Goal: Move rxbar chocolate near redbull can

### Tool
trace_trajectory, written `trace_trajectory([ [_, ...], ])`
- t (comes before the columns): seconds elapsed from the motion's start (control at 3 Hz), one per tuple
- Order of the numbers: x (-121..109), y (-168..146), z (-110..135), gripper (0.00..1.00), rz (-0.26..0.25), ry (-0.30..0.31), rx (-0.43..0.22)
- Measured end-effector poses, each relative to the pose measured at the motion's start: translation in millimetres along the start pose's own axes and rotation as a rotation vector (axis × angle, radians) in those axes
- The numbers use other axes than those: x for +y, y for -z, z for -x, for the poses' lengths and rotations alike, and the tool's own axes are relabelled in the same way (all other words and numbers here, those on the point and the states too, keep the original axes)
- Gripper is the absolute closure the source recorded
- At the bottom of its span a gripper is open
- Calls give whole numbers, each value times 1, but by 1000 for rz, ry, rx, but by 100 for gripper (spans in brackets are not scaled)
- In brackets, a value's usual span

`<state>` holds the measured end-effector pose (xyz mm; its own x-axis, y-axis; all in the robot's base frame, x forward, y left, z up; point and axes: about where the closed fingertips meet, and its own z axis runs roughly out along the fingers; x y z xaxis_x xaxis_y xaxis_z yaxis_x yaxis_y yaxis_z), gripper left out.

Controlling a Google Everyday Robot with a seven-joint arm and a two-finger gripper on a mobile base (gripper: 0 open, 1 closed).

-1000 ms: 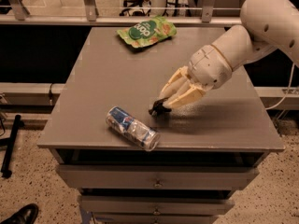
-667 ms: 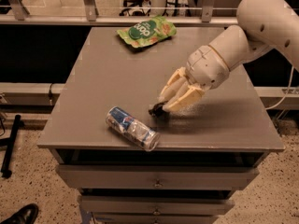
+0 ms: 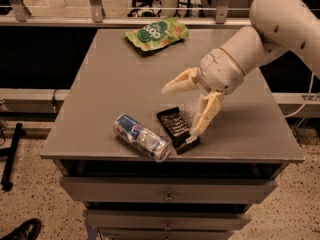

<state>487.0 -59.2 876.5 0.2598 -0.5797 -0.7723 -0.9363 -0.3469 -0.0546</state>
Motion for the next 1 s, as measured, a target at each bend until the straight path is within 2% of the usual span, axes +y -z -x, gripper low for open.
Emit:
trace_trajectory([
  [0.33, 0, 0, 0, 0, 1, -1, 1],
  [0.67, -1, 22, -11, 0, -62, -23, 47],
  [1.0, -4, 56, -25, 0, -153, -50, 89],
])
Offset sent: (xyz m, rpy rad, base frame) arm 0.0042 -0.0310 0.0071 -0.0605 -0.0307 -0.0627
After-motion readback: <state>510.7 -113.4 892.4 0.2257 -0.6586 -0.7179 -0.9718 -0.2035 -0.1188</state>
